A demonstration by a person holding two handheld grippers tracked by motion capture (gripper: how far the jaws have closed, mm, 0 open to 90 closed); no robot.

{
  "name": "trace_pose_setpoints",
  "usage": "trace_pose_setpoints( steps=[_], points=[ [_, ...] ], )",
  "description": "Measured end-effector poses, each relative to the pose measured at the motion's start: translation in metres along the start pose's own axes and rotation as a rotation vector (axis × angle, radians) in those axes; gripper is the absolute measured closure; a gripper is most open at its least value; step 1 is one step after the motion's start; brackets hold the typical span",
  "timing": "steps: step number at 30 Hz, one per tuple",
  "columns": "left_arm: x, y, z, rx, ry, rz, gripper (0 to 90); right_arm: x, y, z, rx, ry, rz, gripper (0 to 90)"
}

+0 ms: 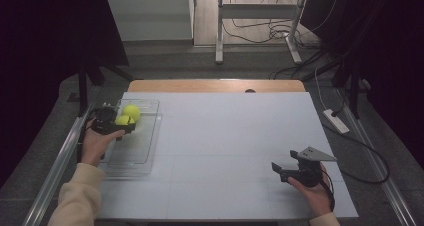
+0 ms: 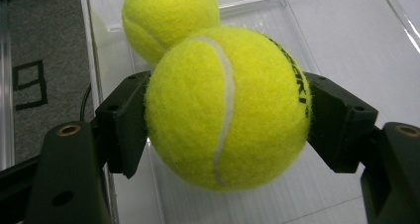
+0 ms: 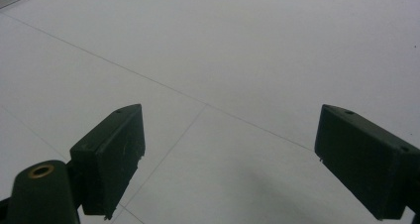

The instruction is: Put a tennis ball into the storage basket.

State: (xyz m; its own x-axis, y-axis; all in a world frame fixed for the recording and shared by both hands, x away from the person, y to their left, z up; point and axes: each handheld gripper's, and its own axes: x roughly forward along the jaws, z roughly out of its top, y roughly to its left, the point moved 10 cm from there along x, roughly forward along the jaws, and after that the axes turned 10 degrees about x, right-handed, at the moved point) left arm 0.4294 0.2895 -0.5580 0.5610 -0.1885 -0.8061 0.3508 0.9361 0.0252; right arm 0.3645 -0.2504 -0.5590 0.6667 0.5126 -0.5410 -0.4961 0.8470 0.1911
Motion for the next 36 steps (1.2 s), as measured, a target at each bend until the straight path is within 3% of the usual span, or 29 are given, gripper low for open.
trace_pose_setpoints(
  steps=[7,13,17,21,30,36],
  points=[
    [0.0,0.0,-0.001,0.0,0.004,-0.001,26.6,0.0,0.0,0.0,-0.001,0.001,0.0,12.0],
    [0.0,0.0,-0.001,0.008,0.008,0.023,25.8,0.001,0.0,0.0,-0.001,0.003,0.001,12.0],
    [-0.007,0.0,0.006,0.001,-0.043,0.051,20.4,0.001,0.0,0.0,-0.002,0.004,0.0,12.0],
    [-0.014,-0.003,0.011,-0.004,-0.083,0.045,15.6,0.001,0.0,-0.001,-0.002,0.005,0.0,12.0],
    [-0.024,-0.008,0.015,-0.014,-0.157,-0.003,14.4,0.001,0.0,-0.001,-0.003,0.005,0.0,12.0],
    [-0.03,-0.017,0.016,0.007,-0.192,-0.028,15.0,0.002,0.0,-0.001,-0.005,0.006,0.001,12.0]
  ],
)
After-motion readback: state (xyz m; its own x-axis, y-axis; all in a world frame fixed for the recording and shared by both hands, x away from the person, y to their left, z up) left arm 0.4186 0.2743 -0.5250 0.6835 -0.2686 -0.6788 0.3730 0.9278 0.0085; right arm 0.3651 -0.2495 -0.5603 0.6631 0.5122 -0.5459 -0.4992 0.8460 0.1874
